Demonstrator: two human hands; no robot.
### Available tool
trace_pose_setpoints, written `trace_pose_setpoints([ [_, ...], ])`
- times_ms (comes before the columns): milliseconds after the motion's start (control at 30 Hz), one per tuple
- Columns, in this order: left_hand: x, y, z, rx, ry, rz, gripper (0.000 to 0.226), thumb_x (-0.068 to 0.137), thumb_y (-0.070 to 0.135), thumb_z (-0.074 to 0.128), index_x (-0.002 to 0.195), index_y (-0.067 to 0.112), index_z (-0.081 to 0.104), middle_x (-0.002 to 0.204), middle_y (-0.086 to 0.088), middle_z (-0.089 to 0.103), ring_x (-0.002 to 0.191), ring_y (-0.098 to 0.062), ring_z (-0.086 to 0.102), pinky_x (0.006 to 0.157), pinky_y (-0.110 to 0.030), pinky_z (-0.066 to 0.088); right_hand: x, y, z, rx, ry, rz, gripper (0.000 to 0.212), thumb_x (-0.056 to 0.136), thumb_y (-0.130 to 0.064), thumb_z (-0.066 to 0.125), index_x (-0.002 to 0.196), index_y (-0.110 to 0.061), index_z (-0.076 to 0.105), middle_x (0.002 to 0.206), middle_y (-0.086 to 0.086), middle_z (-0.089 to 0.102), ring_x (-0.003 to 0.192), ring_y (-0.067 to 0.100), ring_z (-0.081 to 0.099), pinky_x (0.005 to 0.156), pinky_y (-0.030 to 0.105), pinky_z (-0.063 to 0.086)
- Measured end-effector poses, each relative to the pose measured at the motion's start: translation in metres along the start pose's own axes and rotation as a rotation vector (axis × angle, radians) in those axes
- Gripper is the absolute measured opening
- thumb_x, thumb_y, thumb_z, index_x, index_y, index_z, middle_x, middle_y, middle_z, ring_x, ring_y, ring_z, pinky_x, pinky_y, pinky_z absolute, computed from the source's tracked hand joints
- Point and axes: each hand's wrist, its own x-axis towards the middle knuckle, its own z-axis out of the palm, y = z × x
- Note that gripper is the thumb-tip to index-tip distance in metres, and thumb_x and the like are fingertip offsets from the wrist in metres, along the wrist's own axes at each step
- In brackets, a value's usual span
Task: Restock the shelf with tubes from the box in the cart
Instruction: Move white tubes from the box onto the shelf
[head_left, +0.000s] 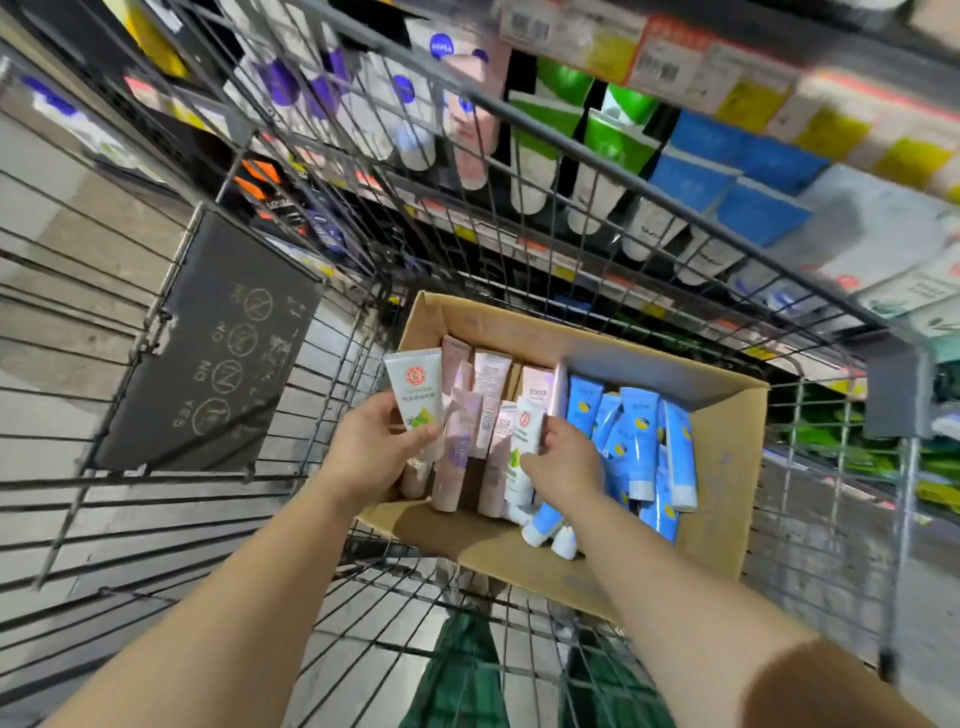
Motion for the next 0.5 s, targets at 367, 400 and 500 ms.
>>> trace_pose_setpoints([
  [367, -0.069, 0.121, 0.024, -0.024, -0.357, 0.102, 0.019, 0.089, 0.018, 0.067, 0.107, 0.022, 0.06, 0.101, -0.005, 0.07, 0.085, -0.02, 0.067, 0.081, -0.042, 0.056, -0.098, -0.03, -0.148, 0.932, -0.285, 0.006, 0.015, 0.095, -0.007, 0.055, 0.095, -0.02, 0.063, 0.088, 0.0, 0.07, 0.078, 0.015, 0.063, 0.072, 0.04, 0.052],
  [400, -0.078, 0.142, 0.03, -0.047, -0.401, 0.113, 0.021, 0.091, 0.016, 0.065, 0.11, 0.016, 0.059, 0.103, -0.011, 0.069, 0.085, -0.022, 0.064, 0.079, -0.043, 0.053, -0.109, -0.033, -0.169, 0.975, -0.282, -0.035, 0.016, 0.096, -0.009, 0.054, 0.098, -0.021, 0.064, 0.092, 0.001, 0.071, 0.082, 0.017, 0.064, 0.078, 0.045, 0.052],
  [500, -0.11, 0.209, 0.056, -0.106, -0.551, 0.204, 0.025, 0.088, 0.019, 0.068, 0.11, 0.011, 0.058, 0.103, -0.023, 0.064, 0.083, -0.028, 0.059, 0.072, -0.042, 0.05, -0.145, -0.039, -0.232, 1.003, -0.205, -0.181, 0.017, 0.098, -0.014, 0.051, 0.107, -0.023, 0.063, 0.107, 0.002, 0.07, 0.095, 0.021, 0.065, 0.09, 0.052, 0.047],
])
